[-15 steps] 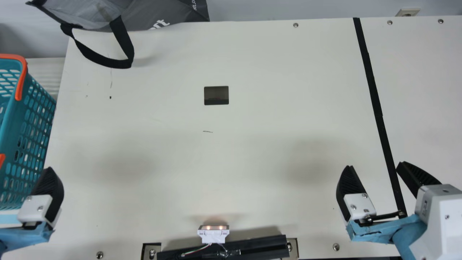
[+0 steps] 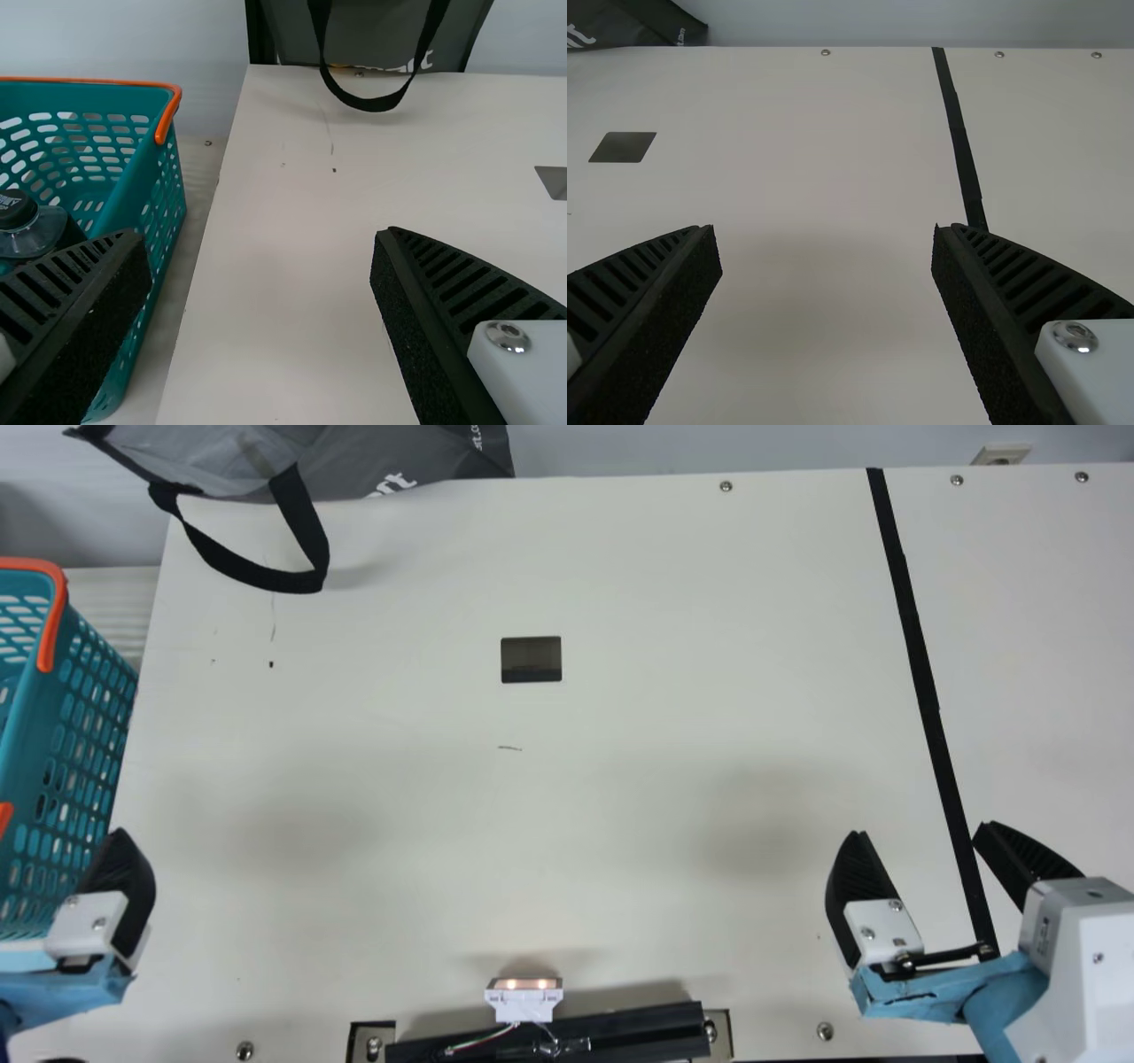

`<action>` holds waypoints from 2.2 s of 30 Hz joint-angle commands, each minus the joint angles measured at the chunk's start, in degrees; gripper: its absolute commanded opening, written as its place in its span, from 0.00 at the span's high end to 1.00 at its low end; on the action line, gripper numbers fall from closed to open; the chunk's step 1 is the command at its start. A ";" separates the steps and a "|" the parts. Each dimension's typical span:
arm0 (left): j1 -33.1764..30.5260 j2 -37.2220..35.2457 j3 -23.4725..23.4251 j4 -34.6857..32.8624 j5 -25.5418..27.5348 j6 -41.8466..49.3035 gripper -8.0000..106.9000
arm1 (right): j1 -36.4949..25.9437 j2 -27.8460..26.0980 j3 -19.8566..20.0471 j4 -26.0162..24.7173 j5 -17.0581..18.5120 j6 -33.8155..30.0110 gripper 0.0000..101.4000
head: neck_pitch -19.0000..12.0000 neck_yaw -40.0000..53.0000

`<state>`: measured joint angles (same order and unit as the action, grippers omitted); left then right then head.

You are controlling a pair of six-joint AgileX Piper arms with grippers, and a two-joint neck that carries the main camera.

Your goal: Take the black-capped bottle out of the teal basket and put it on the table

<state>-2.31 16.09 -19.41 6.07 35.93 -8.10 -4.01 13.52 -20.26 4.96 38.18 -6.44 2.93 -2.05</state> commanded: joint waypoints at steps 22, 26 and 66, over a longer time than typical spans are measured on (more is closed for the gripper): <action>5.81 12.67 -1.36 0.73 -8.18 -4.63 0.00 | 0.00 0.00 0.00 0.00 0.00 0.00 0.10 | -0.21 0.47; 8.31 15.45 -1.93 -0.05 -9.91 -3.76 0.00 | 0.00 0.00 0.00 0.00 0.00 0.00 0.10 | -0.21 0.47; 36.82 43.28 -13.20 -30.31 -19.11 30.54 0.00 | 0.00 0.00 0.00 0.00 0.06 0.00 0.10 | -0.21 0.47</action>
<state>33.54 58.33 -32.42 -22.57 16.73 20.04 -4.01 13.52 -20.26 5.01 38.24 -6.44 2.93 -2.05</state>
